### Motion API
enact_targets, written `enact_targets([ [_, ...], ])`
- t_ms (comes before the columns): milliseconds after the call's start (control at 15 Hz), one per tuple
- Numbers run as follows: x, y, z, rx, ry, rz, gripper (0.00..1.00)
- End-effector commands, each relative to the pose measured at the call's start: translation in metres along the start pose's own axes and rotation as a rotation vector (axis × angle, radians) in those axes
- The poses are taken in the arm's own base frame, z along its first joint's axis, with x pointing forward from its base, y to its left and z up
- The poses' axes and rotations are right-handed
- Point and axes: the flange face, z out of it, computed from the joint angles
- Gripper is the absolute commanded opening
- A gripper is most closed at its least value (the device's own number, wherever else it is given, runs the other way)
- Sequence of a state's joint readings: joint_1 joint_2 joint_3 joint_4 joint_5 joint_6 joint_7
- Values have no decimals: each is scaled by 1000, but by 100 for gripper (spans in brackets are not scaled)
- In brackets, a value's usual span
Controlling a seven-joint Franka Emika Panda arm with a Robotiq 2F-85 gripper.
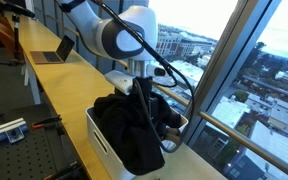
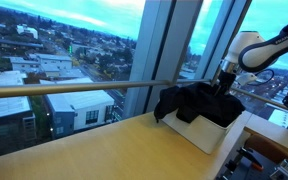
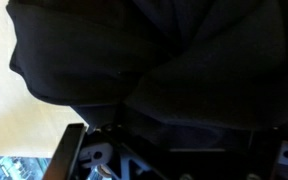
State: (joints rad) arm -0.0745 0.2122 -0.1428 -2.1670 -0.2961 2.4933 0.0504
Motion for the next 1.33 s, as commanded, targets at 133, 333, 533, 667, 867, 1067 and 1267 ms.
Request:
enact_targets([
  [133, -13, 5, 32, 42, -61, 54, 100],
  [333, -16, -19, 47, 82, -93, 59, 100],
  [533, -8, -31, 51, 112, -88, 79, 72],
  [667, -3, -37, 40, 122, -73, 82, 57],
  [867, 4, -41, 5, 156, -49, 78, 36],
  [1067, 9, -39, -41, 252, -29, 97, 13],
  [1267, 9, -25, -108, 335, 13, 122, 0],
])
